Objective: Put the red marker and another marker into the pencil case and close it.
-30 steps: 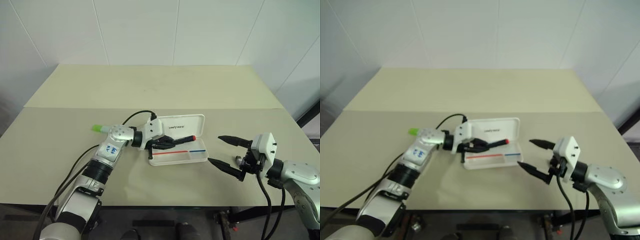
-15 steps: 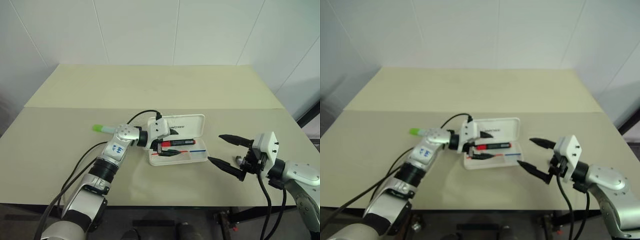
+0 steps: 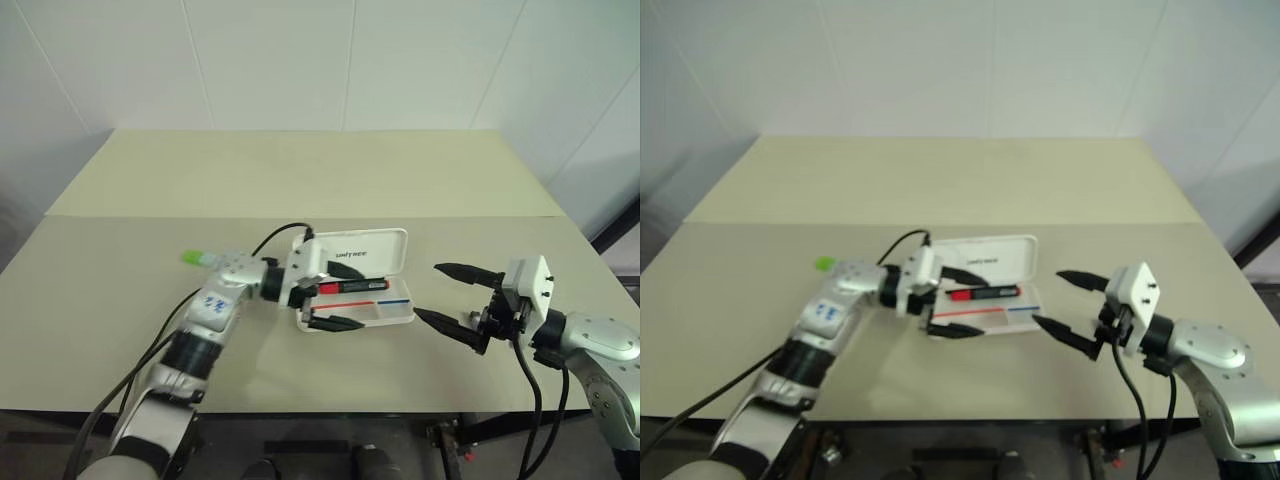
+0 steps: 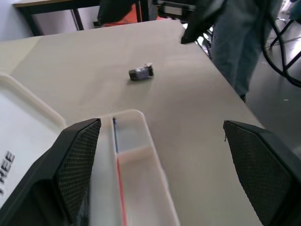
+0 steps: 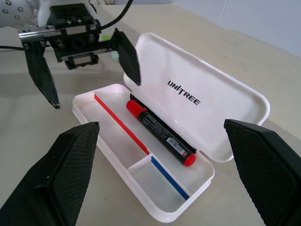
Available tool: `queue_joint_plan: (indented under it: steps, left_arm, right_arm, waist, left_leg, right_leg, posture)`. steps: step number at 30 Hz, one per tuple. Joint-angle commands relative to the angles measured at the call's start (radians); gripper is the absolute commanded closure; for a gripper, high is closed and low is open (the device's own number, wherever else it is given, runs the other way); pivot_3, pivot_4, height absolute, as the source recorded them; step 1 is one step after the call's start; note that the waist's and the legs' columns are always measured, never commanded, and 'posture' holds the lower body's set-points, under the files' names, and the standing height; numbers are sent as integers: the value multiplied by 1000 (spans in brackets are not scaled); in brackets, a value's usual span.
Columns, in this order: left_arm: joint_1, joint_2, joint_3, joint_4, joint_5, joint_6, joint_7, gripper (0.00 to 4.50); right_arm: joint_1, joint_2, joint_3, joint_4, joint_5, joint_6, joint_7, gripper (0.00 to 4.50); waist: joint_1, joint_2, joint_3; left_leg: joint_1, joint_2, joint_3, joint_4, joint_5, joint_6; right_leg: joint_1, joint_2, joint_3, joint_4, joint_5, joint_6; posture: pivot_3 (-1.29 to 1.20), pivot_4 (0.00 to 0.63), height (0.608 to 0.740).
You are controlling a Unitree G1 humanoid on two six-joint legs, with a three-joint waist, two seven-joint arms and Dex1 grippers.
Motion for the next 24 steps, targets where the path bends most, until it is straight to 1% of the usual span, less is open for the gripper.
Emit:
queue_joint_plan:
  steps: [1, 4, 6, 10, 13, 15, 17, 19, 24]
  left_arm:
    - [32, 68, 71, -89, -66, 1, -32, 30]
    - [71, 153, 128, -118, -96, 2, -58, 30]
    - [83, 181, 143, -128, -107, 3, -62, 30]
    - [109, 266, 200, -115, -111, -15, -78, 30]
    - [125, 356, 257, -60, -107, -46, -110, 30]
    - [125, 398, 268, -17, -91, -80, -129, 30]
    - [110, 428, 272, 43, -76, -120, -139, 30]
    - [86, 453, 274, 112, -61, -163, -153, 30]
    - [-17, 503, 253, 375, 24, -353, -193, 30]
  right_arm:
    - [-28, -2, 2, 13, -2, -32, 29, 0]
    - [-52, -1, 16, 37, -5, -39, 44, 0]
    - [-59, 0, 19, 44, -7, -41, 49, 0]
    - [-77, 5, 37, 60, -8, -46, 58, 0]
    - [-92, 10, 51, 71, -10, -45, 63, 0]
    - [-100, 11, 55, 76, -11, -44, 67, 0]
    - [-106, 12, 56, 82, -12, -44, 71, 0]
    - [-113, 14, 59, 88, -15, -45, 74, 0]
    - [-132, 24, 70, 103, -23, -50, 78, 0]
  waist:
    - [4, 0, 0]
    - [6, 0, 0]
    - [6, 0, 0]
    - [6, 0, 0]
    - [2, 0, 0]
    - [1, 0, 0]
    - [3, 0, 0]
    - [4, 0, 0]
    - [5, 0, 0]
  left_leg:
    - [0, 0, 0, 0, 0, 0]
    - [0, 0, 0, 1, 0, 0]
    - [0, 0, 0, 1, 0, 0]
    - [0, 0, 0, 0, 0, 0]
    - [0, 0, 0, 0, 0, 0]
    - [0, 1, 0, 0, 0, 0]
    - [0, 1, 0, 0, 0, 0]
    - [0, 1, 0, 0, 0, 0]
    - [-1, 1, 0, 0, 0, 0]
  right_leg:
    - [0, 0, 0, 0, 0, 0]
    - [1, 0, 0, 0, 0, 0]
    - [1, -1, 0, -1, 0, -1]
    - [0, 0, 0, -1, 0, -1]
    - [0, 0, 0, -1, 0, -1]
    - [0, 0, 0, 0, -1, -2]
    - [0, 0, -1, 0, -3, -6]
    - [0, 0, -1, -1, -4, -7]
    - [-1, 0, -1, -1, -4, -7]
  posture:
    - [0, 150, 740]
    - [0, 150, 740]
    - [0, 150, 740]
    - [0, 150, 740]
    - [0, 150, 740]
    - [0, 150, 740]
    - [0, 150, 740]
    - [0, 150, 740]
    - [0, 150, 740]
